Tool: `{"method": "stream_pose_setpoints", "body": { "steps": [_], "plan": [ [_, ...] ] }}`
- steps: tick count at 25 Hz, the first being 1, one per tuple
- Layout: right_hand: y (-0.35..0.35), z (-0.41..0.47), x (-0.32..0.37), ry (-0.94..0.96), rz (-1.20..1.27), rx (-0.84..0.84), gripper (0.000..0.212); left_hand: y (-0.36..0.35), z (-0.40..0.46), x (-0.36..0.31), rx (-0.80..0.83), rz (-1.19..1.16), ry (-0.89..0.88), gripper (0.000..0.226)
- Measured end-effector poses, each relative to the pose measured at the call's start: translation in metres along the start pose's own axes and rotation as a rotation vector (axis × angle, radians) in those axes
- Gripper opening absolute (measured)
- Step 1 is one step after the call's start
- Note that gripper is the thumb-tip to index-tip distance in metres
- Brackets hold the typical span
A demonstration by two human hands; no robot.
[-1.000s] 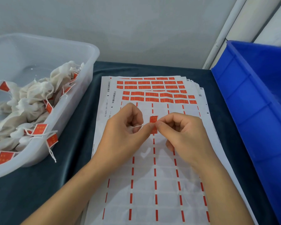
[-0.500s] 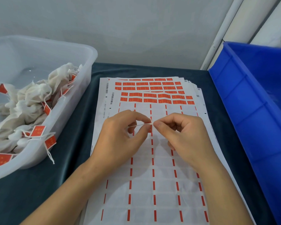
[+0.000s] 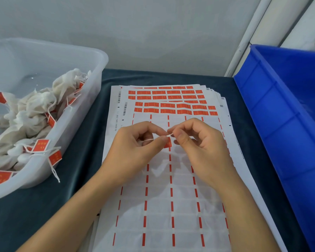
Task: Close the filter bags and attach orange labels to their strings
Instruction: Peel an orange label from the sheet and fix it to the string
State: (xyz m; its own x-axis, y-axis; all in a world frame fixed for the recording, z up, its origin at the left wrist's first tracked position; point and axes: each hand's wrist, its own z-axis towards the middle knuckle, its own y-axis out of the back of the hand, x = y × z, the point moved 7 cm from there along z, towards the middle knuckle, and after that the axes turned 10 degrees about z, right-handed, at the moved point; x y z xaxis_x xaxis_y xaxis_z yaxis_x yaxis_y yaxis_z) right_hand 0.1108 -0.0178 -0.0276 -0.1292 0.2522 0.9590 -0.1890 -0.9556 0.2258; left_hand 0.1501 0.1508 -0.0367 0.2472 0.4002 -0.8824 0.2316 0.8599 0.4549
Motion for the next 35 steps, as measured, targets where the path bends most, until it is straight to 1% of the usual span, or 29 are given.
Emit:
{"method": "stream_pose_setpoints", "body": {
  "steps": [8,19,23,35],
  "plan": [
    [-0.002,-0.0013,0.0008,-0.007,0.03,0.011,0.007,-0.0015,0.0015,0.0035,0.006,-0.028,0.042,0.007],
    [-0.0044,-0.0006,0.0016,-0.01,0.066,0.024,0.006,-0.0004,0.0006,-0.0002,0.0,-0.047,0.036,0.012],
    [-0.0037,-0.0016,0.0009,-0.011,0.069,0.027,0.006,-0.0004,0.0004,-0.0017,-0.004,-0.051,0.036,0.009],
    [-0.004,-0.0011,0.0002,-0.021,0.109,0.035,0.007,-0.0002,0.0012,0.0013,-0.014,-0.05,0.057,0.012]
  ]
}}
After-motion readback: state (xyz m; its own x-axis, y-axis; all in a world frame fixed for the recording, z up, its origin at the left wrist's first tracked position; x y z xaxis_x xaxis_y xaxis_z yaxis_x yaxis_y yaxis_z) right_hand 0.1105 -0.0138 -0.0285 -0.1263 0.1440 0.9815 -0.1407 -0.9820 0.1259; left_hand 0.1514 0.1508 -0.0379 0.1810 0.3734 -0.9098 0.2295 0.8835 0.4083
